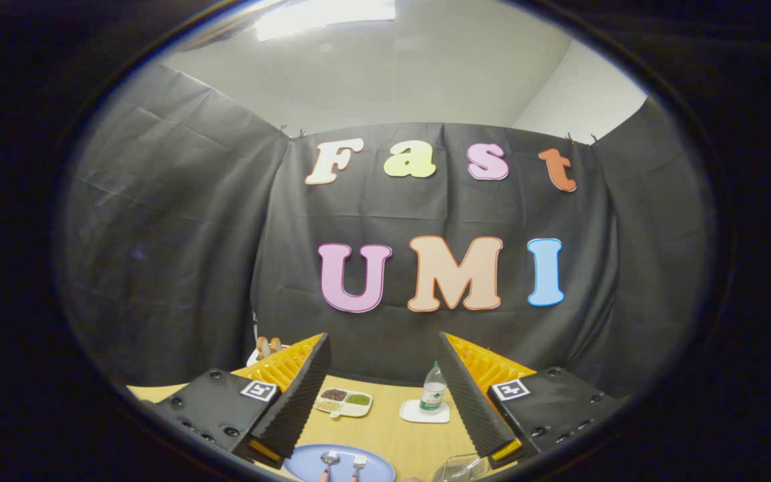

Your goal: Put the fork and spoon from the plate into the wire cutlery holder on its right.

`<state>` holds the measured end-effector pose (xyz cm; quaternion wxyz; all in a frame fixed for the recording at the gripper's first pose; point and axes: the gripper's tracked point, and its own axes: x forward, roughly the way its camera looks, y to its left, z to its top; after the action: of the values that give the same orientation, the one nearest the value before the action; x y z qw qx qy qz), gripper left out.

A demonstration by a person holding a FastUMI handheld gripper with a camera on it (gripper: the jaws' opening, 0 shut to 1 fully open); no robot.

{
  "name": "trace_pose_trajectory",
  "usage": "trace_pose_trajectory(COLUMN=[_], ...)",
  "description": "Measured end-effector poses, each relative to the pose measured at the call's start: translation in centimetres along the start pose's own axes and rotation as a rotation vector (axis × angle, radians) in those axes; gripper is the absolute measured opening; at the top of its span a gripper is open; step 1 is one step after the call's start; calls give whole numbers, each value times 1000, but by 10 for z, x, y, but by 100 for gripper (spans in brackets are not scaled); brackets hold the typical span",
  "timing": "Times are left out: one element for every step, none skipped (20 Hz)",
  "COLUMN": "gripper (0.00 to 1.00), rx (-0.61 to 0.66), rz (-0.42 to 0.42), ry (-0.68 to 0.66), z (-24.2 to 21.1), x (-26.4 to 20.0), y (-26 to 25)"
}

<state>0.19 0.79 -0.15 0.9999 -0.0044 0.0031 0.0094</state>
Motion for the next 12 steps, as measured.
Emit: trace_pose_trajectory(gripper=[99,99,99,99,99,99,99,99,99,99,99,99], rx=[7,9,6,3,4,7,10,12,11,9,7,11], rz=[6,9,10,10,10,13,15,14,17,21,30,47], ry=[-3,-4,-2,1,3,6,8,8,13,21,34,46], z=[1,1,0,-2,-3,-5,-6,-8,-11,-14,-19,-26], x=[0,0,1,2,3,2,3,3,4,4,5,5], y=[2,2,1,1,1,2,3,3,4,6,9,14])
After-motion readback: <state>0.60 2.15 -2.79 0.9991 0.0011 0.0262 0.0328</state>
